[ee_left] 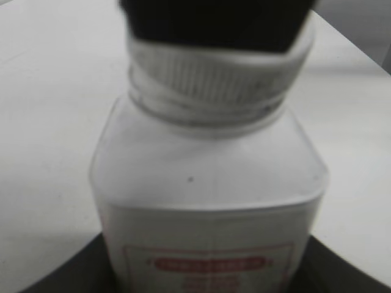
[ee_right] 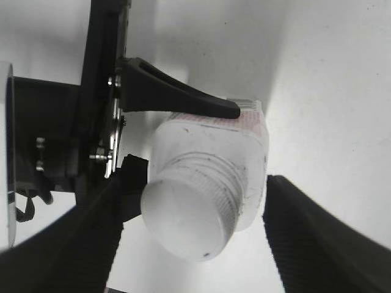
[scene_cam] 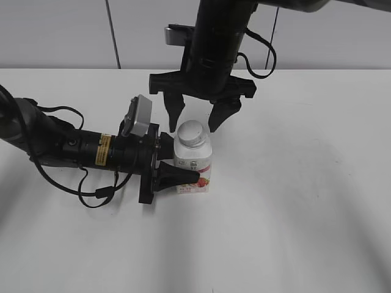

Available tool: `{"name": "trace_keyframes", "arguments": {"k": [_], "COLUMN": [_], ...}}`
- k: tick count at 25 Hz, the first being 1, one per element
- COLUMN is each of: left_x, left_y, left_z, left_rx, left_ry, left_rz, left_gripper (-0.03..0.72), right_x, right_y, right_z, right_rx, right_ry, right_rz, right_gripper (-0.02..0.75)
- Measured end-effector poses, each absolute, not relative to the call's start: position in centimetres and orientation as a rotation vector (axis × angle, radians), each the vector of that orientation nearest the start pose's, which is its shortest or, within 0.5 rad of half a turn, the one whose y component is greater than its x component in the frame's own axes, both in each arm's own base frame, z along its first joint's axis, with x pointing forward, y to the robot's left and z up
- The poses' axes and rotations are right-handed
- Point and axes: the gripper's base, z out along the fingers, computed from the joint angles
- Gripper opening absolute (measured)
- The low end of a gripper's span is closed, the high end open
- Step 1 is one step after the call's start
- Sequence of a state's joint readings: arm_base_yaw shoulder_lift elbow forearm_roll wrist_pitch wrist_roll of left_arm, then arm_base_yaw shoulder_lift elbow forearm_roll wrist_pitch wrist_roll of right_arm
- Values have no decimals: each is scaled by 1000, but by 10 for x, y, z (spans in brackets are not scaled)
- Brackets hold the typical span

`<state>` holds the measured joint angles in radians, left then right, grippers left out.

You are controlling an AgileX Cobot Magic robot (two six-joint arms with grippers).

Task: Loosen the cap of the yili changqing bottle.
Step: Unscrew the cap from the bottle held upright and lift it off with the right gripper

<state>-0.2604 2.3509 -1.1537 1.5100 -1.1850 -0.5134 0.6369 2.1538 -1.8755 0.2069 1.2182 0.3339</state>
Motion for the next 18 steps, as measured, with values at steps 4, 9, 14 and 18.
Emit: {"name": "trace_keyframes", "arguments": {"k": [4, 9, 14, 18], "left_x": [343, 343, 343, 343], "left_y": [-178, -178, -178, -178], "left_z": [53, 53, 53, 53], "left_rx": [1448, 1448, 1448, 1448], "left_ry": [1445, 1445, 1445, 1445], "left_rz": [-1077, -1077, -1077, -1077], "left_gripper": [366, 366, 366, 366], "right_x": [355, 354, 350, 349], "right_y": [284, 286, 290, 291], "right_z": [218, 216, 216, 216], "right_rx": [-377, -384, -410, -430], "right_ry": [3057, 3059, 3056, 3048], "right_rz": [381, 377, 367, 341], "right_gripper": [563, 563, 563, 563]}}
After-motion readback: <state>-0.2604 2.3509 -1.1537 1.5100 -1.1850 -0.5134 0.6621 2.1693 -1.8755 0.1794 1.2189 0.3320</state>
